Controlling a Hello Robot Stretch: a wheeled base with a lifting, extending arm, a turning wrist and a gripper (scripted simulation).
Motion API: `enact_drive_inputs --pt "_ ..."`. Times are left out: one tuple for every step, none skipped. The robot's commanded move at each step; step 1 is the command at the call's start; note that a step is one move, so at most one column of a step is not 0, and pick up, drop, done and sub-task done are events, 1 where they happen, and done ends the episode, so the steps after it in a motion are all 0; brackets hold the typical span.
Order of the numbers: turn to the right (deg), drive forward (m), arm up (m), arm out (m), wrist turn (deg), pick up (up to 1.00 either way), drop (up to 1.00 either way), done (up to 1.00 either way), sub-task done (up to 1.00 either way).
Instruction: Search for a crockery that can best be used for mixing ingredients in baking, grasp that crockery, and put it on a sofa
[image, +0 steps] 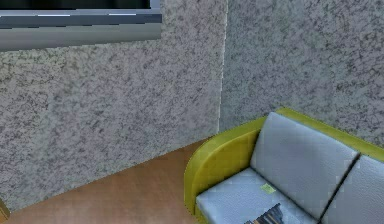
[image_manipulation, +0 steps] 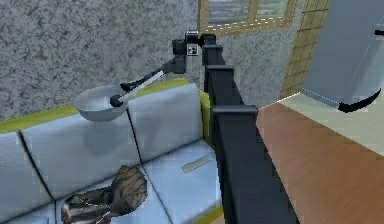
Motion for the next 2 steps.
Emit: enact_drive_inputs --pt "0.0 0.00 -0.44 0.00 0.0 0.00 0.00 0.00 0.00" --pt "0.0 0.00 -0.32 0.00 0.0 0.00 0.00 0.00 0.00"
